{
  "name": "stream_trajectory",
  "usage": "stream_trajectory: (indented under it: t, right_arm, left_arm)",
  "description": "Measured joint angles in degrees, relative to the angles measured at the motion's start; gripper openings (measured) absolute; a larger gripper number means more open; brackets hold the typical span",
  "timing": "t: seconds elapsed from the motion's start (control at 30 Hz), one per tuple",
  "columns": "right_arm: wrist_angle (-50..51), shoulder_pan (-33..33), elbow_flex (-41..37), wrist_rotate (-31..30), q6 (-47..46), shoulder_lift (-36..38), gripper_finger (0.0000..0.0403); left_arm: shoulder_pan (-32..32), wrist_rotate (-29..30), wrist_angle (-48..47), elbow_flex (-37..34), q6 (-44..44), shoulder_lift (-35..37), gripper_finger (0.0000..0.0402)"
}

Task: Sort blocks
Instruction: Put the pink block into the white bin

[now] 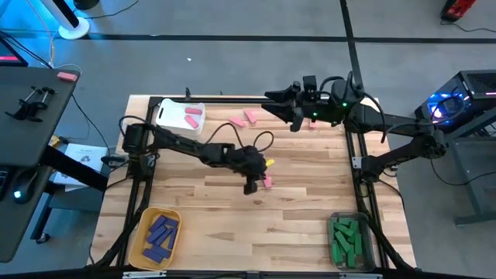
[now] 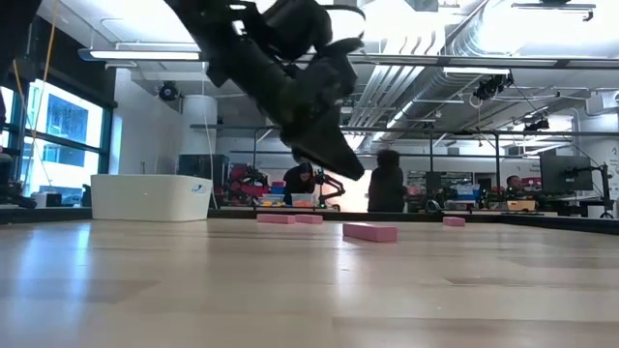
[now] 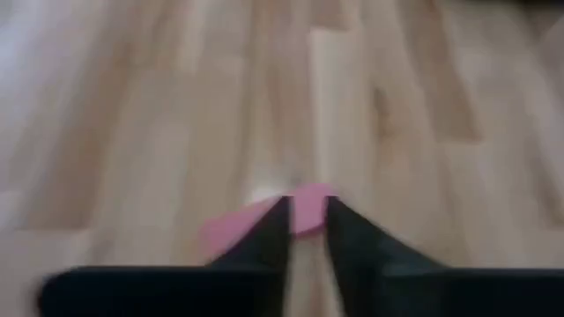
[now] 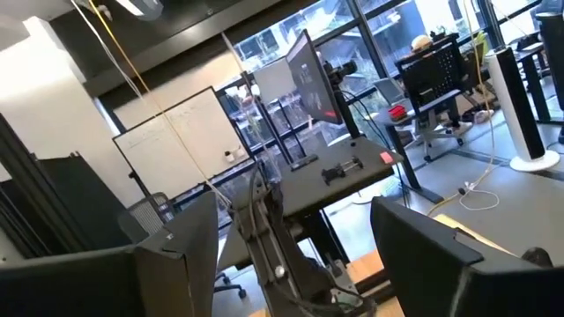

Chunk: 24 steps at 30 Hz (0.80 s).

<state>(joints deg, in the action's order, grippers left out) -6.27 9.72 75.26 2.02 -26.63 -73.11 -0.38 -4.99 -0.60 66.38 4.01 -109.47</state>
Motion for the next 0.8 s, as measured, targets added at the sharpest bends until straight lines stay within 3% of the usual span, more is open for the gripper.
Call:
stream_trajectory:
  t: [0.07,0.2,0.6,0.8]
  right_arm:
    - [0.1,0.0,0.0,0.0,0.1,0.0,0.0232]
    - [0.1,0.0,0.0,0.0,-0.1,0.0,0.0232]
    - [0.7,0.0,0.0,0.0,0.1,0.0,0.0232]
    - [1.4,0.0,-0.1,0.0,0.4,0.1,0.0232]
  left_arm:
    - [-0.4,-2.2,2.2,0.8,3.2,-1.5,0.0018]
    - [-1.2,0.2,4.0,0.9,6.8,-2.9,0.0004]
    - [0.7,3.8,3.4,0.9,10.9,-7.0,0.0000]
    - [1.0,6.8,-2.3,1.1,10.2,-6.7,0.0000]
